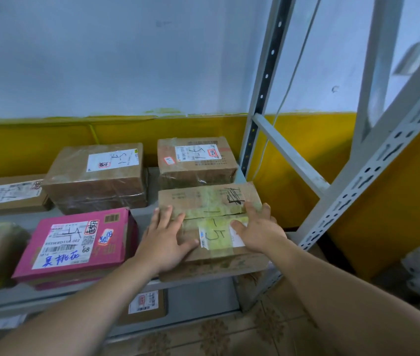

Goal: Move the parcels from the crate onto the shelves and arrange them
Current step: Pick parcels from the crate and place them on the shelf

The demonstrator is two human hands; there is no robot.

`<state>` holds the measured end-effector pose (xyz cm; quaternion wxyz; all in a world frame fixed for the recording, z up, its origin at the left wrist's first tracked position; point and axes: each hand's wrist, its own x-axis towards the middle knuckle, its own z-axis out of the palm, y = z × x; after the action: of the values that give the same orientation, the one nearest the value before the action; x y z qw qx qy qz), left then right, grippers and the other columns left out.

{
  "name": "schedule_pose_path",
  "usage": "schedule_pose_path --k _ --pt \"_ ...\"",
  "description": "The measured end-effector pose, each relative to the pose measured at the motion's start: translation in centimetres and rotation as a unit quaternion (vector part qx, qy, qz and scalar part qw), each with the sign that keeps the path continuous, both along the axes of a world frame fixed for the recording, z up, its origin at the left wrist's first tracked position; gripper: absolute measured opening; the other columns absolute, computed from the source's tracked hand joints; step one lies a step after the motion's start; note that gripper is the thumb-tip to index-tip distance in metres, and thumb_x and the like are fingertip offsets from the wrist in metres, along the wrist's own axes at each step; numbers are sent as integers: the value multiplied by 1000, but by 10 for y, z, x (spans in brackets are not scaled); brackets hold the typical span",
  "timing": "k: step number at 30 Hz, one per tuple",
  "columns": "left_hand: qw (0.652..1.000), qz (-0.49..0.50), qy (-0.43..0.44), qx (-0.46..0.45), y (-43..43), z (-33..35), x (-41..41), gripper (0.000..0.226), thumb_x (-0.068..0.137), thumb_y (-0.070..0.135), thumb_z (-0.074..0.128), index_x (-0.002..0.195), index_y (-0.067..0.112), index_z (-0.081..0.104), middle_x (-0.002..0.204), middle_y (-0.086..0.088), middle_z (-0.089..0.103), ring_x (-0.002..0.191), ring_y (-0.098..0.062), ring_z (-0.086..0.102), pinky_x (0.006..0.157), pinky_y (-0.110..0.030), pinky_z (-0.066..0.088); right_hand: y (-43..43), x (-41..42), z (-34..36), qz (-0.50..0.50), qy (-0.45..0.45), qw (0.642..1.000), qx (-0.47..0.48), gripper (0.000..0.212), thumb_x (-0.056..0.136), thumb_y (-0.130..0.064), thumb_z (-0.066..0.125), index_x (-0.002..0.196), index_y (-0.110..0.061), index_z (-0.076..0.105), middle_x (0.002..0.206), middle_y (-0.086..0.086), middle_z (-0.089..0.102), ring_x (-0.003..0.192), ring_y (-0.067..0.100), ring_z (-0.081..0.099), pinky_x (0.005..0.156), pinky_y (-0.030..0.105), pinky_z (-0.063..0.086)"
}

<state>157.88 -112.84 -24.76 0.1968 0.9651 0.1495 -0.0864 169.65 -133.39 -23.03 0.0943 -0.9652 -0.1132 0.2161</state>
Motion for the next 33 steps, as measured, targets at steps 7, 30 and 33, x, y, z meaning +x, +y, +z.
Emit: schedule_pose_path --k 7,30,33 --pt "1000 20 -4 -20 15 -1 28 85 87 67 47 155 31 9 161 5 -16 145 -19 -25 119 -43 3 16 26 -4 -4 -19 1000 7 75 98 -63 35 158 -35 2 164 12 -2 144 37 24 104 49 40" --pt "996 54 -29 -62 2 -4 11 84 88 64 50 154 32 11 159 9 -21 147 -21 -17 120 -48 8 2 10 -4 51 -67 996 1 71 99 -63 30 158 -32 3 165 6 -12 149 32 10 114 49 32" --pt "997 61 -39 -30 -5 -2 2 84 87 67 47 154 30 11 160 6 -19 147 -19 -17 119 -46 12 1 11 -5 78 -86 993 4 69 99 -63 28 157 -33 6 165 2 -9 150 30 2 117 50 24"
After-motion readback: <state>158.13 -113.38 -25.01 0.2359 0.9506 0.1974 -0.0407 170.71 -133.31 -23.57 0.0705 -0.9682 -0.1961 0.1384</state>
